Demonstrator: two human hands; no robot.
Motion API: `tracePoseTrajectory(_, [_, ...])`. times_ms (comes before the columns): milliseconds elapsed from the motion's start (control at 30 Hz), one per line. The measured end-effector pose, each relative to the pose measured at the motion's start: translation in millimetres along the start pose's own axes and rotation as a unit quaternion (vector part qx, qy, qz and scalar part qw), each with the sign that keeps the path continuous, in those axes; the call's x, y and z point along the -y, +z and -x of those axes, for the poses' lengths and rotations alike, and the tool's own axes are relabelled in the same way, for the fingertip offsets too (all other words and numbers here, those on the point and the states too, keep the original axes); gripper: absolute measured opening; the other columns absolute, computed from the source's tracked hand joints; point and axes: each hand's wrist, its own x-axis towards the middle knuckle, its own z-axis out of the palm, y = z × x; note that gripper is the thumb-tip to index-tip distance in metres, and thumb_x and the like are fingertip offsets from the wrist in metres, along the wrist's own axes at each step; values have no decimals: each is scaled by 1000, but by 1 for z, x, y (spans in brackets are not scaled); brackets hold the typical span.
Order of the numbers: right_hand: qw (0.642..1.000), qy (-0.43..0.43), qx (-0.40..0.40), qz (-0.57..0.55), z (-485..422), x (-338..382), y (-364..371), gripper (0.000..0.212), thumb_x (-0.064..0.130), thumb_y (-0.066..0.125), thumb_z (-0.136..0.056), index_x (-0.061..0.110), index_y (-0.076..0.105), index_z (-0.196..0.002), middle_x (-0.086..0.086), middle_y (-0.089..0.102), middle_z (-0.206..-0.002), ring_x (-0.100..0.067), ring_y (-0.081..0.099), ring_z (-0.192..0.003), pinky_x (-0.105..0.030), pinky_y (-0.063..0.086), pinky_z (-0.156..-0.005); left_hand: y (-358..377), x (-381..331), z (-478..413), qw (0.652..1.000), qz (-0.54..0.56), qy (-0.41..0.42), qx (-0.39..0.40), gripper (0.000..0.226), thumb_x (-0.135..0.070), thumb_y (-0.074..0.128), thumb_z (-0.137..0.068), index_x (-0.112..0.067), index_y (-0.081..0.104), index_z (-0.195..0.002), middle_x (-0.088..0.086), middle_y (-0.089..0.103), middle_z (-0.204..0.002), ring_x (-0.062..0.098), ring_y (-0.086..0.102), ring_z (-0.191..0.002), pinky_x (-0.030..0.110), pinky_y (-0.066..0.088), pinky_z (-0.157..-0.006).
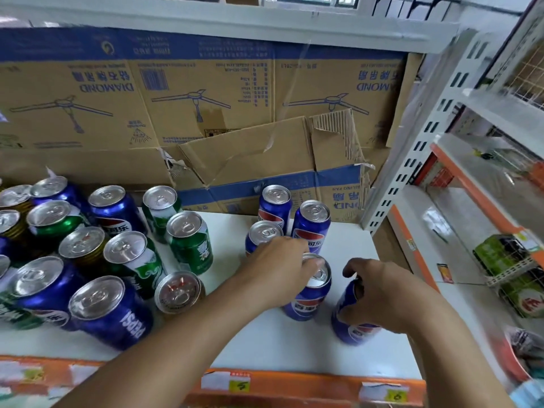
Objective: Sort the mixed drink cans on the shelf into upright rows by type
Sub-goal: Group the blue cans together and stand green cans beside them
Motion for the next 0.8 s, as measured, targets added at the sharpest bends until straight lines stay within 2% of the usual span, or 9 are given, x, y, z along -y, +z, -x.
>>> tracePoseTrajectory(100, [999, -19, -26, -4, -2, 11, -2, 78, 47, 75, -77, 32, 36, -142, 4, 52, -137, -18, 55, -113, -27, 51, -83, -22, 5, 11, 999, -38, 15, -31, 24, -47, 50, -94, -30, 61, -107, -8, 64, -103, 11, 58, -90, 30, 50, -71])
tracePoseTrajectory(167, [997, -46, -61, -4, -2, 23, -2, 83, 42, 76, -76, 32, 31, -145, 4, 48, -141, -19, 50, -122, -30, 49, -92, -44, 16, 23, 996, -57, 4, -62, 24, -48, 50, -94, -32, 62, -108, -10, 65, -105, 10, 59, -90, 30, 51, -71])
tracePoseTrajectory(300, [984, -138, -110, 3, -2, 57, 5, 84, 27, 76, -77, 32, 29, -146, 6, 37, -148, -21, 38, -131, -34, 42, -103, -94, 62, 55, 988, -121, -48, -80, 27, -50, 50, -93, -35, 60, -112, -11, 64, -106, 8, 58, -88, 32, 51, -75])
tracePoseTrajectory(367, [976, -176, -131, 1, -1, 80, 12, 80, 26, 73, -80, 31, 29, -147, 6, 35, -150, -21, 36, -134, -34, 39, -106, -114, 89, 77, 984, -145, -72, -71, 25, -53, 53, -90, -35, 61, -106, -12, 64, -101, 7, 57, -86, 32, 51, -76])
tracePoseTrajectory(467, [965, -216, -149, -23, 1, 123, 23, 62, 30, 63, -89, 31, 34, -143, 6, 39, -146, -20, 43, -128, -30, 45, -93, -128, 122, 109, 979, -175, -94, -49, 25, -57, 53, -87, -35, 59, -98, -14, 60, -91, 4, 54, -82, 29, 46, -73])
tracePoseTrajectory(567, [954, -262, -138, -36, 4, 171, 33, 45, 32, 57, -92, 26, 46, -135, 0, 50, -134, -22, 51, -117, -38, 49, -92, -129, 148, 143, 980, -170, -104, -25, 33, -63, 51, -85, -37, 56, -105, -16, 53, -94, 6, 51, -88, 29, 44, -72])
tracePoseTrajectory(633, [945, -297, -134, -39, 5, 203, 42, 35, 32, 57, -90, 24, 53, -124, -2, 57, -124, -25, 55, -111, -39, 50, -87, -133, 169, 160, 980, -155, -104, -63, 38, -64, 51, -85, -40, 54, -114, -21, 51, -107, 4, 50, -102, 27, 45, -80])
tracePoseTrajectory(700, [936, -327, -128, -23, 5, 235, 55, 26, 36, 59, -87, 24, 55, -110, -2, 59, -114, -26, 57, -104, -39, 51, -81, -141, 195, 171, 973, -179, -115, -85, 54, -63, 54, -84, -38, 46, -131, -18, 46, -124, 6, 42, -117, 26, 42, -89])
tracePoseTrajectory(800, [934, -335, -128, 11, 4, 270, 69, 18, 39, 55, -85, 26, 48, -94, -1, 58, -106, -27, 56, -98, -38, 50, -72, -149, 222, 176, 972, -192, -127, -38, 80, -63, 61, -80, -36, 25, -147, -14, 38, -141, 10, 30, -130, 28, 36, -102])
